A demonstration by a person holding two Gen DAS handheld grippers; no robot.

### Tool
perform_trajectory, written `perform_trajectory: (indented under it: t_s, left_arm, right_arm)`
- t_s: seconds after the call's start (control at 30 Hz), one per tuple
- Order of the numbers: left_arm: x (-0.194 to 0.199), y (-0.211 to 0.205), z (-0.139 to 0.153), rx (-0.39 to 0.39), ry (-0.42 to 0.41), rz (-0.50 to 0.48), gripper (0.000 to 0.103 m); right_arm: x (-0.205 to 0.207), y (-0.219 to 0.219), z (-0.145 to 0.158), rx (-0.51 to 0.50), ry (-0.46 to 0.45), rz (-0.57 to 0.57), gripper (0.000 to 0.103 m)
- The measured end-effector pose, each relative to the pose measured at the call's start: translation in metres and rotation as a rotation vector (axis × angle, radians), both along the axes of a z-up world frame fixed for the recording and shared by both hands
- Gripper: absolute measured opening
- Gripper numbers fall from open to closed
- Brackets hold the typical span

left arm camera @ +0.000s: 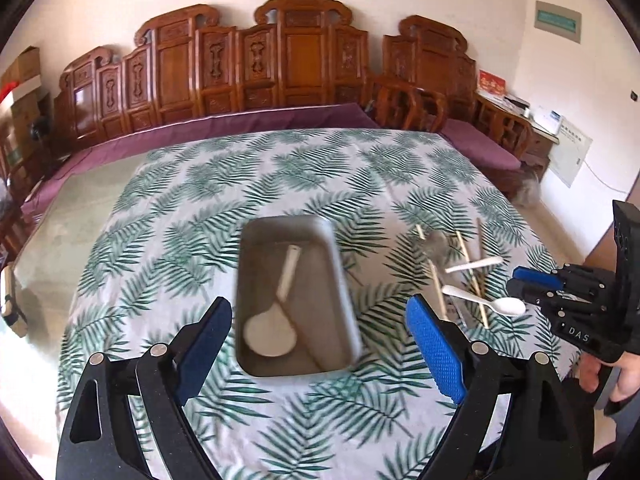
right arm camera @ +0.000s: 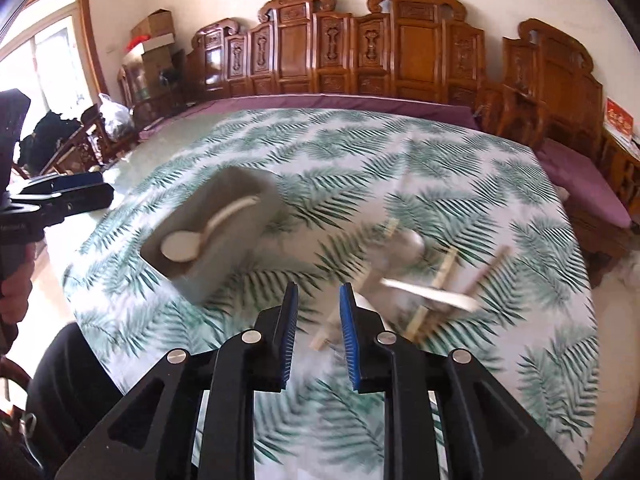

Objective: Organize utensils
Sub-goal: 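Return the right tool to the pile and grasp a white plastic fork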

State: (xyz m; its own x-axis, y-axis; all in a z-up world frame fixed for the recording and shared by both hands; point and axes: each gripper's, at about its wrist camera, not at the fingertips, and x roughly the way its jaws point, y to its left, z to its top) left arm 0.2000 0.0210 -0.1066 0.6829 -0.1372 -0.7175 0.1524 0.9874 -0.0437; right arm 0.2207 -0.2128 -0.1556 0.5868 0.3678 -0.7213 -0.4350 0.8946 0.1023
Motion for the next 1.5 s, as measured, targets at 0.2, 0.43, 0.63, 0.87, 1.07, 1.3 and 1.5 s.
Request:
perform_trajectory:
  t_s: [0.2,0.43,0.63,0.87,1.07,1.3,1.5]
  left_arm:
    - [0.0,-0.028,-0.016,0.011,0.028,-0.031,0.085]
    - [-0.002,-0.051,-0.027,0.004,0.056,-0.056,0.085]
    - [-0.004,-0.07,-0.035,0.012,0.072,-0.087,0.085]
    - [-0.006,-0.088,-0.041,0.037,0.09,-0.113,0.085]
    - [-0.008,-0.102,-0.038,0.056,0.09,-0.138,0.085]
    - [-0.01,-0.117,-0.039,0.078,0.094,-0.16,0.085]
    - [-0.004,-0.131,-0.048,0.098,0.109,-0.17,0.085]
  right_arm:
    - [0.002,-0.042,-0.031,0.021,0.047,-0.024,0.04]
    - [0.011,-0.053,-0.072,-0.025,0.116,-0.016,0.04]
    - [0.013,-0.059,-0.092,-0.101,0.14,-0.015,0.042]
    - [0.013,-0.06,-0.106,-0.113,0.153,-0.012,0.042]
    - [0.02,-0.071,-0.107,-0.105,0.159,-0.037,0.037]
    - [0.026,-0.087,-0.107,-0.07,0.181,-0.055,0.008]
    - [0.025,-0.089,-0.104,-0.077,0.181,-0.029,0.005]
